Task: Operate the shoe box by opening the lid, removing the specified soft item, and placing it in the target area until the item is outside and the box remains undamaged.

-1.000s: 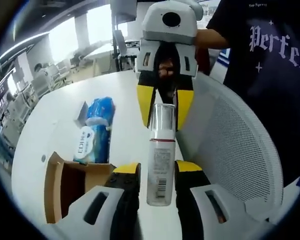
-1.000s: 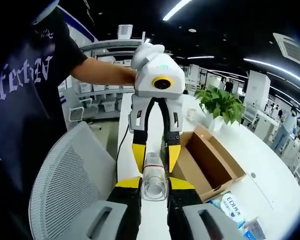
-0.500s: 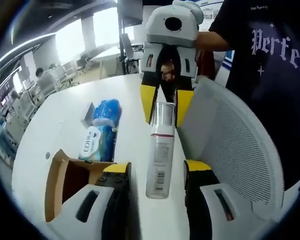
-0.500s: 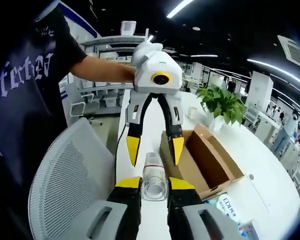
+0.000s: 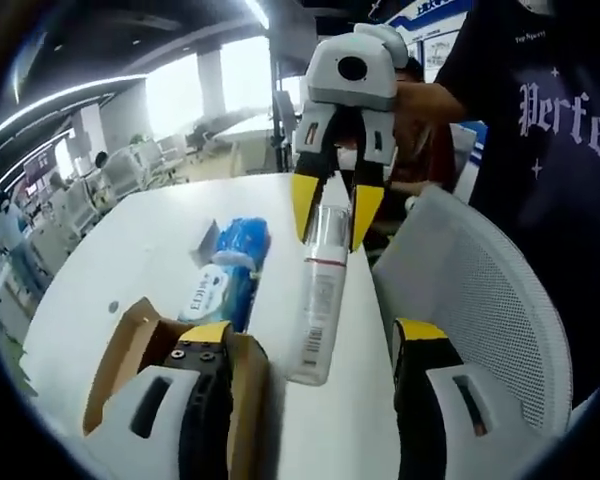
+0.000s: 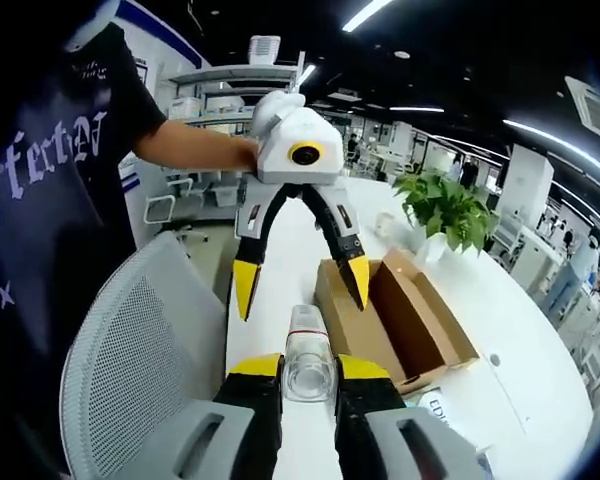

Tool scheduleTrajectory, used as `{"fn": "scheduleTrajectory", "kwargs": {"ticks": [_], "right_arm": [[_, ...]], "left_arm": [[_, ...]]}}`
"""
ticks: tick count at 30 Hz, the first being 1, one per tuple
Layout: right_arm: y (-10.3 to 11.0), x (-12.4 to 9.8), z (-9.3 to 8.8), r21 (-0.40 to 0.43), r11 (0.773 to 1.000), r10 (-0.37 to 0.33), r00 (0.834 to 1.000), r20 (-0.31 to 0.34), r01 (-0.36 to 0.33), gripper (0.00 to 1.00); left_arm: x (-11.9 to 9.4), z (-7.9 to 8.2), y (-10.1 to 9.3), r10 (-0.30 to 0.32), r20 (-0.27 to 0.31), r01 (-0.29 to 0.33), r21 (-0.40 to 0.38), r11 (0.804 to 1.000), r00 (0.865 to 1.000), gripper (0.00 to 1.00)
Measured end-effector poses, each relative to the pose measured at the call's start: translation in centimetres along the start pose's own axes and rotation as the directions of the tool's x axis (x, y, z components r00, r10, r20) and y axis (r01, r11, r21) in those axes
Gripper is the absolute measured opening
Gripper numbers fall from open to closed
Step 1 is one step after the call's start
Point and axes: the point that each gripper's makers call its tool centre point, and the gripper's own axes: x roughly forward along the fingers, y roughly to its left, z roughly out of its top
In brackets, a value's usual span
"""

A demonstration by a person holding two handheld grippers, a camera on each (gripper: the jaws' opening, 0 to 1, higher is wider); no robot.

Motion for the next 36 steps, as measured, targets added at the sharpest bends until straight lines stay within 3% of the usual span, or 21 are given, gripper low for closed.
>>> {"fn": "scheduleTrajectory", "kwargs": {"ticks": [7,14,24,36], "right_arm": [[-0.9,-0.3,0.2,-0.031,0.999,0.008,1.0,-0.023,-0.009,0.14],[-1.8,-0.9,0.6,-0.068,0.998,0.015,0.999,-0.05,-0.018,0.14],[-3.1,-1.8,1.5,-0.125,0.991,0.033,0.996,-0.088,-0.044,0.14],[-5.4,-3.4,2.3,-0.202,0.978,0.025,0.987,-0.158,-0.058,0.14]], "left_arm": [[-0.3,0.6,0.4,0.041,0.059,-0.038,-0.054,0.998,0.997,0.75],[-0.9,1.5,0.6,0.102,0.139,-0.089,-0.098,0.991,0.985,0.85],[-2.0,1.8,1.2,0.192,0.169,-0.171,-0.127,0.977,0.967,0.98],[-3.2,1.3,0.8,0.261,0.177,-0.233,-0.163,0.959,0.949,0.99]]}}
